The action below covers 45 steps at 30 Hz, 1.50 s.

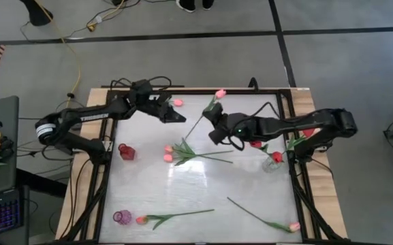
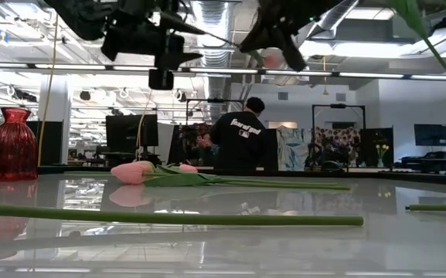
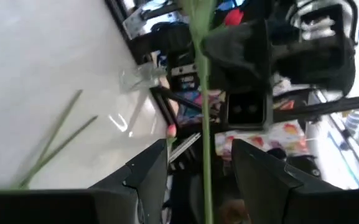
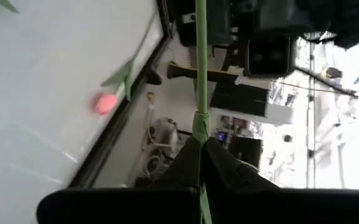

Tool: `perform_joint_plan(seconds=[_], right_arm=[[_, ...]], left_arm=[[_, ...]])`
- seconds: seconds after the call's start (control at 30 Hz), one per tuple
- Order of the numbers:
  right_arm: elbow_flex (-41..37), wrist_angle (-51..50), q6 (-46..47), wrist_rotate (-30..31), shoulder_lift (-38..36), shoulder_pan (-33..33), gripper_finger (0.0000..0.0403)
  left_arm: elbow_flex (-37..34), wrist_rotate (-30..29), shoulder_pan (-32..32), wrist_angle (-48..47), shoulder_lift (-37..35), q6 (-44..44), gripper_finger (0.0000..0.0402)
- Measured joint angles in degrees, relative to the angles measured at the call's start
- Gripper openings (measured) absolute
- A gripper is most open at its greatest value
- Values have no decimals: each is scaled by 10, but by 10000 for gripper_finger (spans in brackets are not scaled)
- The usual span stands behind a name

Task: Sort flowers into vase by color
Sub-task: Put the top right pink flower into the red flower vase

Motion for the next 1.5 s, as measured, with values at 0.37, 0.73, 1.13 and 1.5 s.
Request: perform_joint_plan(seconds=[0.37, 0.73, 1.13, 1.5], right_arm=[[0, 58, -22, 11, 37, -14, 32], [1, 63, -22, 4, 37, -17, 34], [1, 62, -23, -7, 37, -17, 35], [1, 62, -31, -16, 36, -15, 46]], left_arm=[[-1, -4, -33, 78, 62, -2, 167], [-1, -9, -34, 98, 62, 2, 166], [-1, 2, -34, 103, 62, 28, 67], [-1, -1, -34, 105, 62, 41, 5]])
